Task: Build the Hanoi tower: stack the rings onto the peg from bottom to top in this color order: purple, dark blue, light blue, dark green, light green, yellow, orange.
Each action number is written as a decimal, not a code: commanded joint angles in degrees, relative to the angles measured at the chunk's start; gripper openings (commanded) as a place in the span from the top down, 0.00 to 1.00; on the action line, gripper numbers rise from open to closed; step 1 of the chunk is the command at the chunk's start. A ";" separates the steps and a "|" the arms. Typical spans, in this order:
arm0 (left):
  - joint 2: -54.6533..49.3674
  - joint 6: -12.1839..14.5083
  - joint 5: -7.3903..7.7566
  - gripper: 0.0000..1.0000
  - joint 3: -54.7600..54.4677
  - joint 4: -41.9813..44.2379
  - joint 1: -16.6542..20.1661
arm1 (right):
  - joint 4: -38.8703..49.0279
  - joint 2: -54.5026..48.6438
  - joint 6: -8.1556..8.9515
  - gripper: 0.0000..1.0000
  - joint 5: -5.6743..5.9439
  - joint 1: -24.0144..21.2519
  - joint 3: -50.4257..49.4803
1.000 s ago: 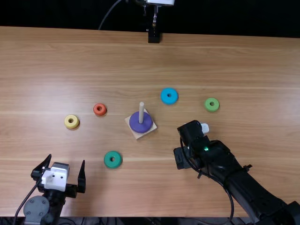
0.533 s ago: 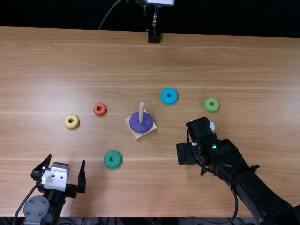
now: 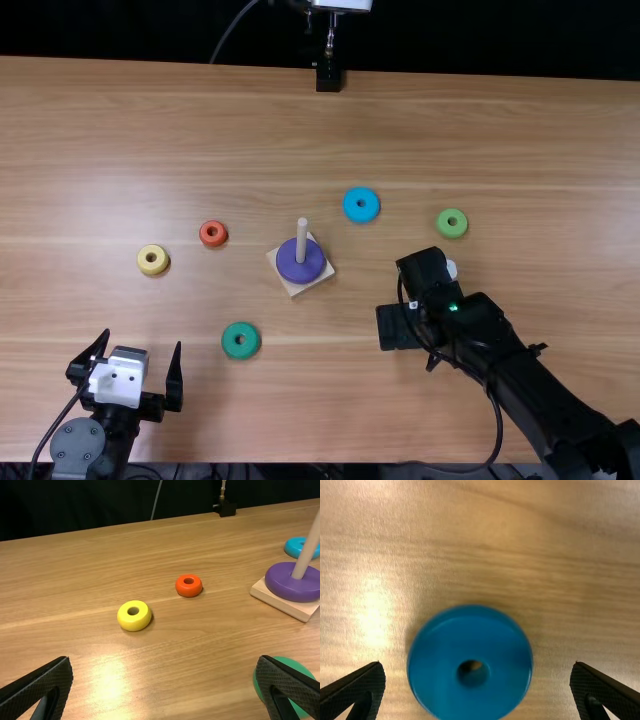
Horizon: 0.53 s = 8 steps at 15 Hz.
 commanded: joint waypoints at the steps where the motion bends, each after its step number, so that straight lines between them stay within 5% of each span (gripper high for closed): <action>1: -0.69 0.77 0.86 0.00 -6.02 -4.51 0.61 | 1.39 2.44 0.58 0.00 -0.24 -0.52 0.96; 8: -0.69 0.77 0.86 0.00 -6.02 -4.62 0.61 | 3.29 3.32 0.90 0.00 -0.24 -0.34 -0.80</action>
